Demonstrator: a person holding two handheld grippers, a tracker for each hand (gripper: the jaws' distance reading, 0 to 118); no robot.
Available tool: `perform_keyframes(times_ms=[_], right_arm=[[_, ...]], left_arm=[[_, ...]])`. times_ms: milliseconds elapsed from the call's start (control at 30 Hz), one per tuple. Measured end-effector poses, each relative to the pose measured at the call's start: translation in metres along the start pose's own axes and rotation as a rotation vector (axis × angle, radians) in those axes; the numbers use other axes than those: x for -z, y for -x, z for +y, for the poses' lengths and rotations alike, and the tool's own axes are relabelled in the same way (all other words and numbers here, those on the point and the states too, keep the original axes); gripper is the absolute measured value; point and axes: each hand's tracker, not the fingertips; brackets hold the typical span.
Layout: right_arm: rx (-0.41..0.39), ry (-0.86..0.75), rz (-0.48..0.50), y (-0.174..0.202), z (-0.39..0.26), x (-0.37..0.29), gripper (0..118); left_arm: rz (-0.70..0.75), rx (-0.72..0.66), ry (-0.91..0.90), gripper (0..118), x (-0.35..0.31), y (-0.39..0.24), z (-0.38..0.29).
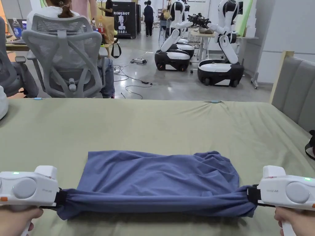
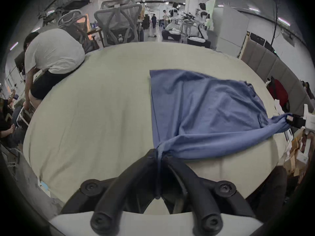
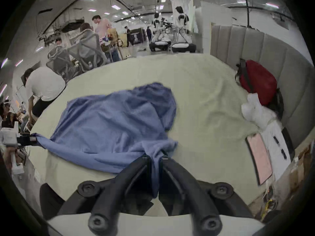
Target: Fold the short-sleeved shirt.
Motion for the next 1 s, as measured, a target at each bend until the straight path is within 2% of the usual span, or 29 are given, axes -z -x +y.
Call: perform_keyframes(times_ms=[200,433,467,500,533,567,600,633,700,733,800,833,867,900,933,1000], right_arm=[[-0.073,0.016,-0.079,0.014,0.048,0.063,4],[-0.078,0.101,-0.119,0.014,0.051,0.126,5],[-0.077,0.1,-0.121,0.014,0.049,0.125,17],[-0.069,0.09,-0.123,0.014,0.047,0.122,39],[-0.058,0.069,-0.134,0.015,0.047,0.116,67],[-0.063,0.067,-0.15,0.017,0.047,0.111,89],[-0.075,0.067,-0.149,0.021,0.045,0.104,92],[-0.091,0.055,-0.134,0.025,0.043,0.095,91],[-0.108,0.024,-0.11,0.037,0.04,0.078,91],[-0.121,0.013,-0.102,0.047,0.037,0.068,91],[-0.147,-0.017,-0.075,0.057,0.031,0.051,87],[-0.154,-0.021,-0.062,0.061,0.028,0.044,75],[-0.154,-0.019,-0.06,0.066,0.026,0.039,39],[-0.152,-0.018,-0.063,0.067,0.023,0.035,9],[-0.147,-0.027,-0.069,0.067,0.019,0.031,0],[-0.155,-0.019,-0.034,0.064,0.017,0.029,0]], left_arm=[[0.05,0.019,0.039,2,0.053,-0.011,0.06],[0.086,0.023,0.13,2,0.116,-0.014,0.078],[0.086,0.025,0.125,4,0.116,-0.014,0.076],[0.081,0.026,0.106,13,0.113,-0.015,0.074],[0.077,0.026,0.076,35,0.107,-0.014,0.072],[0.081,0.027,0.046,76,0.101,-0.016,0.07],[0.08,0.028,0.019,95,0.093,-0.019,0.067],[0.079,0.033,0.001,99,0.084,-0.023,0.065],[0.063,0.061,-0.044,96,0.065,-0.033,0.06],[0.051,0.07,-0.05,89,0.057,-0.038,0.057],[0.037,0.079,-0.057,62,0.042,-0.045,0.053],[0.036,0.077,-0.06,46,0.036,-0.046,0.05],[0.036,0.072,-0.069,18,0.03,-0.046,0.048],[0.039,0.067,-0.075,0,0.026,-0.044,0.046],[0.044,0.054,-0.084,0,0.021,-0.041,0.045],[0.027,0.026,-0.076,0,0.016,-0.032,0.043]])
